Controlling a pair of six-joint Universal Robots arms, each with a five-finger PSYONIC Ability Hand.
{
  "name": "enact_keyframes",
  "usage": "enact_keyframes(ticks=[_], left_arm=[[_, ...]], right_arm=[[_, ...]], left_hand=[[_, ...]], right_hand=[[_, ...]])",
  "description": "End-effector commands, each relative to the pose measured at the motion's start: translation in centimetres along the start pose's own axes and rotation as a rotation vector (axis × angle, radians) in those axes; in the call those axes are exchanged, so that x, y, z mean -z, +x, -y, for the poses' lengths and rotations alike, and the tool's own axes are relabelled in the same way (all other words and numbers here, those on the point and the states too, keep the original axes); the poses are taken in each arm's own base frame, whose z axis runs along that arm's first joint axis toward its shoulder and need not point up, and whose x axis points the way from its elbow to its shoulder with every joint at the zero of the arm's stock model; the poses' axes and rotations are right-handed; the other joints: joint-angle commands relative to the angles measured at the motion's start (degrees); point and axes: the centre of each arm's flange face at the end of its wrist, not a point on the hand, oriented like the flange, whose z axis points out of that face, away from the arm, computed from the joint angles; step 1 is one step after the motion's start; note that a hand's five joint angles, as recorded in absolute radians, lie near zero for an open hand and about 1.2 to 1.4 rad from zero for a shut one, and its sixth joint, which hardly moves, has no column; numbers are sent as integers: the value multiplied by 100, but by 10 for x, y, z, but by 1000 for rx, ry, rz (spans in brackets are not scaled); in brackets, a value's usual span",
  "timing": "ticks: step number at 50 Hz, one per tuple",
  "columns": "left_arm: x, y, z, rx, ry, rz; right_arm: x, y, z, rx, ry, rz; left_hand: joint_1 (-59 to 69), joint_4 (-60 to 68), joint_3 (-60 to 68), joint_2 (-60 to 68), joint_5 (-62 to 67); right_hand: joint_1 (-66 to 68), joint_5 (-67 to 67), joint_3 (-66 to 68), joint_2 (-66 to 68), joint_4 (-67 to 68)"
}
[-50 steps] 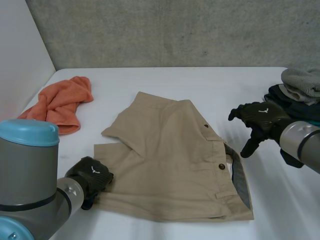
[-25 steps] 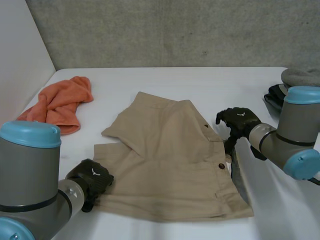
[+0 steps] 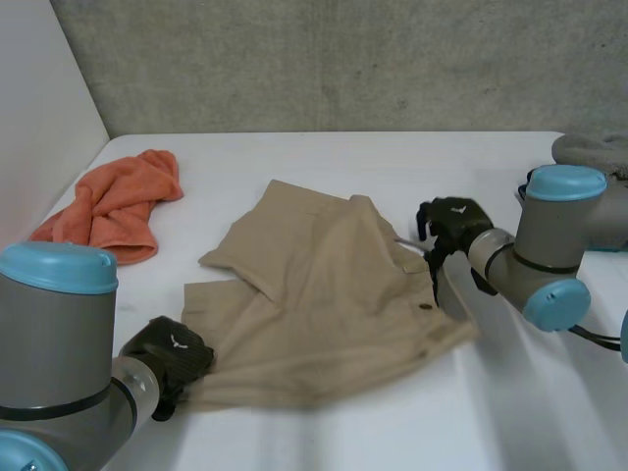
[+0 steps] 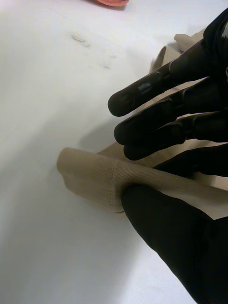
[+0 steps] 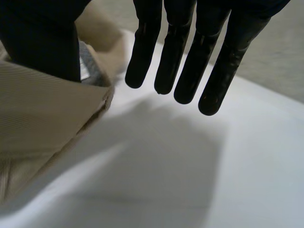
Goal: Fold the laundry.
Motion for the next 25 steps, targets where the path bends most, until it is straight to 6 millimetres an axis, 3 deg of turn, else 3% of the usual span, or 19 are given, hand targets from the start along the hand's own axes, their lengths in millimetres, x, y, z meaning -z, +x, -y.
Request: enact_keyframes(ticks=[1, 4, 6, 15, 25], left_arm=[[-1, -1, -3, 1, -14, 6], [-1, -1, -3, 1, -16, 5], [0, 0, -3, 2, -14, 5], [2, 2, -2, -4, -7, -1], [4, 7, -2, -15, -2, -9]], right_arm=[[-11, 54, 29, -110, 137, -308], [-9, 83, 34, -125, 176, -390], [-9, 84, 32, -125, 168, -385], [-2, 67, 20, -118, 98, -267], [14, 51, 23, -23, 75, -158]], left_hand=[[1361, 1100, 1146, 1121, 1366], [1361, 1100, 1146, 1121, 1366], [1361, 1100, 1146, 1121, 1366], [1361, 1100, 1146, 1121, 1366], [1361, 1100, 1146, 1121, 1366]], right_hand=[[1974, 2098, 1263, 1240, 1268], [1940, 2064, 1230, 1206, 1234], [1923, 2047, 1213, 1189, 1217], [1386, 1510, 676, 652, 680], [-884, -760, -1594, -1618, -1590]])
